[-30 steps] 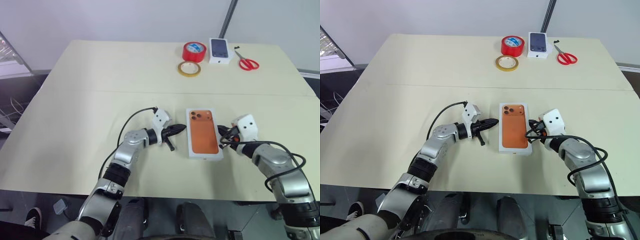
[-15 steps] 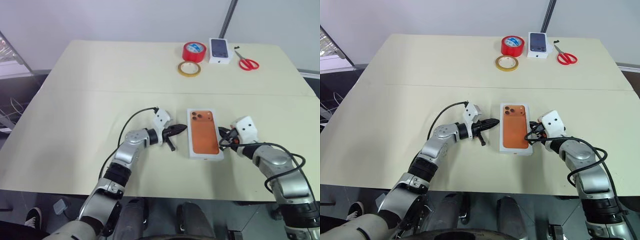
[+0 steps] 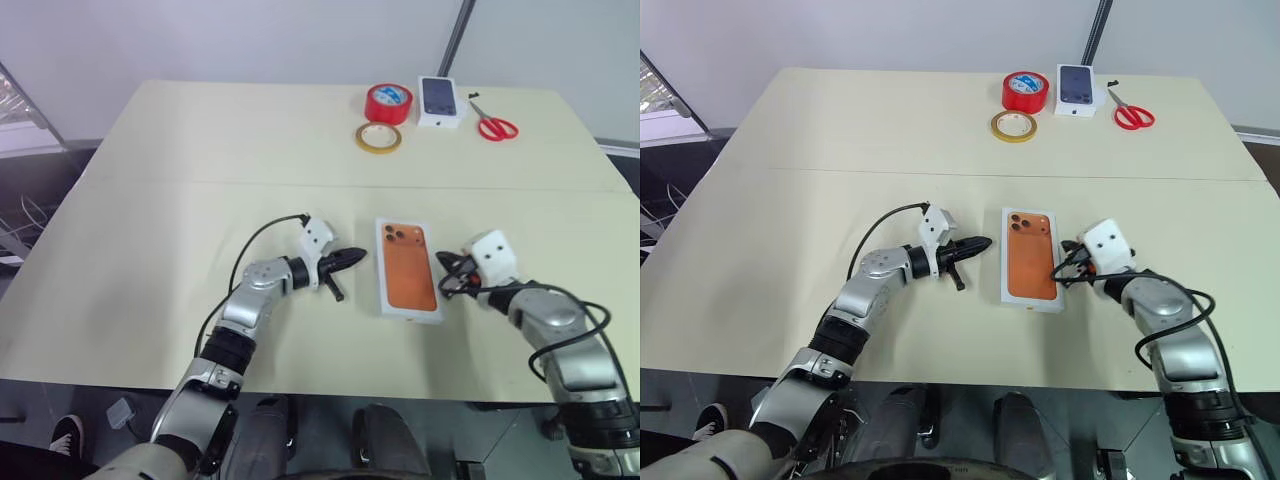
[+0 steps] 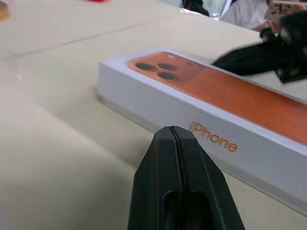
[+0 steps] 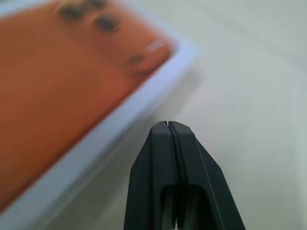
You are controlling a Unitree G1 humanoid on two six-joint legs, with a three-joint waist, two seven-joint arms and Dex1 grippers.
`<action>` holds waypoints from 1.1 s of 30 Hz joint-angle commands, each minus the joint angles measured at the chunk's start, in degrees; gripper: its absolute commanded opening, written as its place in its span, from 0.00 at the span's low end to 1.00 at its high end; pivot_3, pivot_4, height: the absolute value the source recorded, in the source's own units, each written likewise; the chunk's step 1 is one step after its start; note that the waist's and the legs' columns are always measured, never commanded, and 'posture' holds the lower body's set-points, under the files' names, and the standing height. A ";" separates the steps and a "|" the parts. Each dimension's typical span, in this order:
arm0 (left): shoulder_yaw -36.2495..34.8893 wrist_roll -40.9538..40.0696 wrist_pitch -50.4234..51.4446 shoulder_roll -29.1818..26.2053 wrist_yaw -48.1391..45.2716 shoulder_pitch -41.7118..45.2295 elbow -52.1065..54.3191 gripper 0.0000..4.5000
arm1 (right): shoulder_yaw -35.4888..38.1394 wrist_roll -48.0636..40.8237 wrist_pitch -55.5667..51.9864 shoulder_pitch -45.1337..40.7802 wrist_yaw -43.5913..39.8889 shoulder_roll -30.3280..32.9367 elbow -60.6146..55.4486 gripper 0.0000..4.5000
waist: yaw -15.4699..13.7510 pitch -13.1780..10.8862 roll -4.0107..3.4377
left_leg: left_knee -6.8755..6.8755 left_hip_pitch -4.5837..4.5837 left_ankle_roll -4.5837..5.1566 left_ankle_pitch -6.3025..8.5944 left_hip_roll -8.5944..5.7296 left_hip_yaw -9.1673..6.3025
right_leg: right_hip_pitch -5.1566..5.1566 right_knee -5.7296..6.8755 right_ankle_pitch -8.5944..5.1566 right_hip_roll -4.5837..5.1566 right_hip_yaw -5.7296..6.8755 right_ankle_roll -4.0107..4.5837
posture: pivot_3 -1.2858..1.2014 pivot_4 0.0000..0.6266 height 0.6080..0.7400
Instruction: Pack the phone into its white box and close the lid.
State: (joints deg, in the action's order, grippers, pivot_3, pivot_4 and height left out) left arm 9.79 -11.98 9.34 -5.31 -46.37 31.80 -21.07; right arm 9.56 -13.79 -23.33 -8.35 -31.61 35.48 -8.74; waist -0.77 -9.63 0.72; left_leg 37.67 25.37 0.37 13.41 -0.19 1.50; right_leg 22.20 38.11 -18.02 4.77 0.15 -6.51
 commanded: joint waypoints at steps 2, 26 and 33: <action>-3.31 -4.61 2.53 2.46 1.35 4.37 3.79 0.00 | 4.37 -6.87 -0.29 -2.51 -3.45 -0.47 -2.76 0.01 | -0.14 0.00 0.00 | 0.02 0.00 0.00 0.00 0.00 -0.01 | -0.02 0.00 0.00 0.00 0.01 0.00 | 0.52 0.24 0.91; -3.62 -0.48 5.84 -0.37 1.89 7.62 -0.83 0.72 | 0.89 -11.98 -6.11 0.72 -8.83 -0.29 -5.78 0.76 | 0.11 0.16 -0.03 | 0.15 -0.68 0.16 0.15 0.03 -0.08 | -0.84 -0.11 -0.04 0.02 0.00 -0.02 | 0.52 0.24 0.91; -10.33 -4.68 10.18 -16.89 -3.72 -0.96 14.12 0.94 | 6.22 -14.29 0.18 1.67 -19.75 6.52 -2.97 1.00 | 0.21 0.16 -0.07 | 0.06 -0.68 0.15 0.15 0.02 -0.06 | -0.82 -0.14 -0.04 0.17 0.02 -0.02 | 0.52 0.24 0.91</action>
State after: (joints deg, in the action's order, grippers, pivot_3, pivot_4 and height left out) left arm 0.58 -15.81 20.41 -21.18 -48.84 31.88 -9.37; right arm 13.19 -26.36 -24.91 -6.82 -48.87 40.88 -11.65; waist -0.56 -9.47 0.65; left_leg 37.71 24.65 0.51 13.56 -0.18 1.46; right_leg 21.36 37.95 -18.06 4.95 0.17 -6.53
